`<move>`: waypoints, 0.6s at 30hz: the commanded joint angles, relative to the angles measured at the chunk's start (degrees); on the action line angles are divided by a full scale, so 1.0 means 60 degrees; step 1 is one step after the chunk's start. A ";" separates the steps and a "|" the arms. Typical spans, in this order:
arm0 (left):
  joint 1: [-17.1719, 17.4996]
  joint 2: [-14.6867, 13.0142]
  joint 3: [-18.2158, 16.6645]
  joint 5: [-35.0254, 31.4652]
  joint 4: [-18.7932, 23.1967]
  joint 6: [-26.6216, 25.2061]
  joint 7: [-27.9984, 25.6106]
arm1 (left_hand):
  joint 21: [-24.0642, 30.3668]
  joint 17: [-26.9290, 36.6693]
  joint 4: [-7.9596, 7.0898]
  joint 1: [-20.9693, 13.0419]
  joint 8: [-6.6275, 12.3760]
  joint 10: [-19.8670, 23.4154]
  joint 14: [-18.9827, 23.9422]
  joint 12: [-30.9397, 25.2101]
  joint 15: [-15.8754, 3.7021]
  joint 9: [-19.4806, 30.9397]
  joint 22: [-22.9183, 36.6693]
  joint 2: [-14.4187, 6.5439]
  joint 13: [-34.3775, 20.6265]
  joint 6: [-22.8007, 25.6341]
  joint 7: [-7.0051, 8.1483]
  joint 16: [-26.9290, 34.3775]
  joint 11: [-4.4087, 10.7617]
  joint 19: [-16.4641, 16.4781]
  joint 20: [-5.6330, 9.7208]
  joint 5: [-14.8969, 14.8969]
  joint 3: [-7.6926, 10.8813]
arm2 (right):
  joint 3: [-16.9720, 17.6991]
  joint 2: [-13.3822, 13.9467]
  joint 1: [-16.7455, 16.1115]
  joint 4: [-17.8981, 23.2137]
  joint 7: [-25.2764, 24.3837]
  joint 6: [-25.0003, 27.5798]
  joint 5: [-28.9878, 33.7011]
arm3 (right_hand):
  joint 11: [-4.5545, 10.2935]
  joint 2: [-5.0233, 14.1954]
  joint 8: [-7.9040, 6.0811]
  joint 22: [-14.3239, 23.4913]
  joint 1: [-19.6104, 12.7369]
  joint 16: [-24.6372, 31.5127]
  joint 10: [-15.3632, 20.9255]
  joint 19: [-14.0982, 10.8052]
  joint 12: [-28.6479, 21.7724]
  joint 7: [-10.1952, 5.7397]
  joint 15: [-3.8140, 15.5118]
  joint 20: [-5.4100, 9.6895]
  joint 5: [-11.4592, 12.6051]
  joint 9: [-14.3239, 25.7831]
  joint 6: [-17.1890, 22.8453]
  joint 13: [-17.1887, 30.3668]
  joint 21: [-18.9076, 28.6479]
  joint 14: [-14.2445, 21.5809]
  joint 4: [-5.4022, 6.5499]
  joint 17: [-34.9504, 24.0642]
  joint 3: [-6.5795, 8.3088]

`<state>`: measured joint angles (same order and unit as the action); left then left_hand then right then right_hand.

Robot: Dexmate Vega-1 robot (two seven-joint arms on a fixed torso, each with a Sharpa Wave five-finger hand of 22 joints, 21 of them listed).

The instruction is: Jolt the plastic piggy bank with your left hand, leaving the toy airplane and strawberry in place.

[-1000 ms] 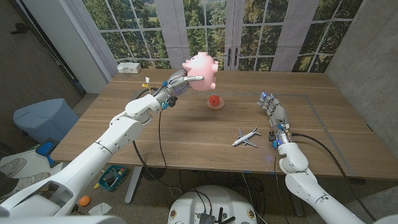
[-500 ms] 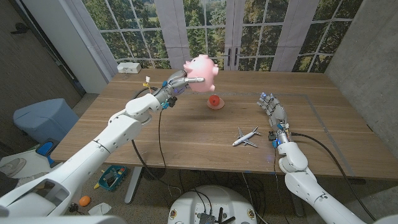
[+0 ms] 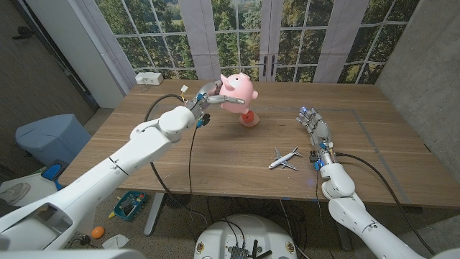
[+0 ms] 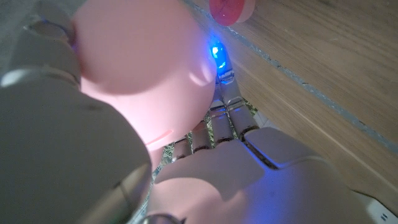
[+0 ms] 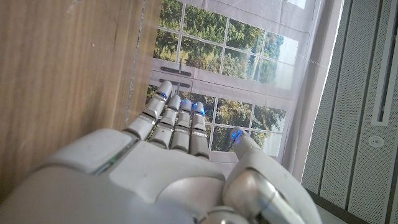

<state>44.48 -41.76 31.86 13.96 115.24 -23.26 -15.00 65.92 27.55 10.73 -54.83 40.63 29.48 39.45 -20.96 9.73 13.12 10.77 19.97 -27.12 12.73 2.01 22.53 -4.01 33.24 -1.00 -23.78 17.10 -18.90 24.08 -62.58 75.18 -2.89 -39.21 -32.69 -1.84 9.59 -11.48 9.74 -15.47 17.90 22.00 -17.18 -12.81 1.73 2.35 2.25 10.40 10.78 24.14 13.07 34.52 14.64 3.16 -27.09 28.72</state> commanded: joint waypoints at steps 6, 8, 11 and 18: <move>-0.0396 0.1168 0.1500 -0.3677 0.0683 -0.4489 -0.3072 | 0.0090 0.0029 -0.0150 -0.3490 0.0788 0.5154 0.4430 -0.0001 -0.3921 0.0410 0.0004 -0.3549 -0.1384 0.5495 0.0262 -0.0021 0.2476 -0.0709 0.1504 -0.0052 0.0897 | -0.0023 -0.0030 0.0072 -0.0082 0.0015 0.0013 -0.0013 | -0.0014 0.0139 0.0015 0.0043 -0.0004 0.0056 -0.0031 -0.0062 0.0035 0.0047 0.0071 0.0111 -0.0020 0.0039 0.0007 0.0020 -0.0023 -0.0058 -0.0024 -0.0030 0.0001; -0.0388 0.1351 0.1551 -0.3905 0.0592 -0.4685 -0.3277 | 0.0100 0.0034 -0.0153 -0.3482 0.0792 0.5167 0.4431 0.0015 -0.3921 0.0408 0.0000 -0.3548 -0.1370 0.5519 0.0268 -0.0026 0.2484 -0.0715 0.1517 -0.0053 0.0900 | -0.0028 -0.0034 0.0082 -0.0089 0.0015 0.0017 -0.0010 | -0.0014 0.0135 0.0016 0.0043 -0.0002 0.0057 -0.0029 -0.0063 0.0034 0.0042 0.0074 0.0110 -0.0021 0.0039 0.0004 0.0020 -0.0027 -0.0056 -0.0026 -0.0029 0.0000; -0.0334 0.1591 0.1521 -0.4103 0.0483 -0.4834 -0.3501 | 0.0118 0.0043 -0.0156 -0.3470 0.0789 0.5199 0.4434 0.0025 -0.3921 0.0405 -0.0006 -0.3544 -0.1371 0.5531 0.0284 -0.0034 0.2490 -0.0727 0.1524 -0.0054 0.0904 | -0.0033 -0.0039 0.0092 -0.0092 -0.0004 0.0019 0.0012 | -0.0004 0.0136 0.0015 0.0043 -0.0001 0.0058 -0.0036 -0.0068 0.0037 0.0044 0.0067 0.0112 -0.0021 0.0039 0.0006 0.0020 -0.0036 -0.0055 -0.0028 -0.0028 0.0001; -0.0282 0.1891 0.1518 -0.4465 0.0296 -0.4959 -0.3757 | 0.0149 0.0056 -0.0151 -0.3458 0.0791 0.5235 0.4430 0.0042 -0.3923 0.0410 -0.0015 -0.3521 -0.1376 0.5550 0.0301 -0.0050 0.2492 -0.0727 0.1530 -0.0056 0.0908 | -0.0035 -0.0049 0.0095 -0.0088 -0.0021 0.0012 0.0018 | -0.0017 0.0134 0.0019 0.0044 0.0003 0.0062 -0.0040 -0.0069 0.0038 0.0045 0.0071 0.0110 -0.0021 0.0039 -0.0003 0.0019 -0.0052 -0.0047 -0.0032 -0.0027 0.0001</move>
<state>42.66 -34.13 39.65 -7.00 118.22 -48.09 -32.82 66.58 27.75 10.73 -54.83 40.63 29.60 39.74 -20.55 9.83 13.12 10.64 19.97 -27.88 12.73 2.01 22.17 -4.12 33.24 -1.00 -23.71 17.10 -19.03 23.89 -62.13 74.72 -2.81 -39.10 -32.77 -1.84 9.59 -11.48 9.74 -15.47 17.90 21.99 -17.18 -12.81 1.73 2.35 2.25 10.40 10.78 24.14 13.07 34.33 14.64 3.17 -27.10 28.71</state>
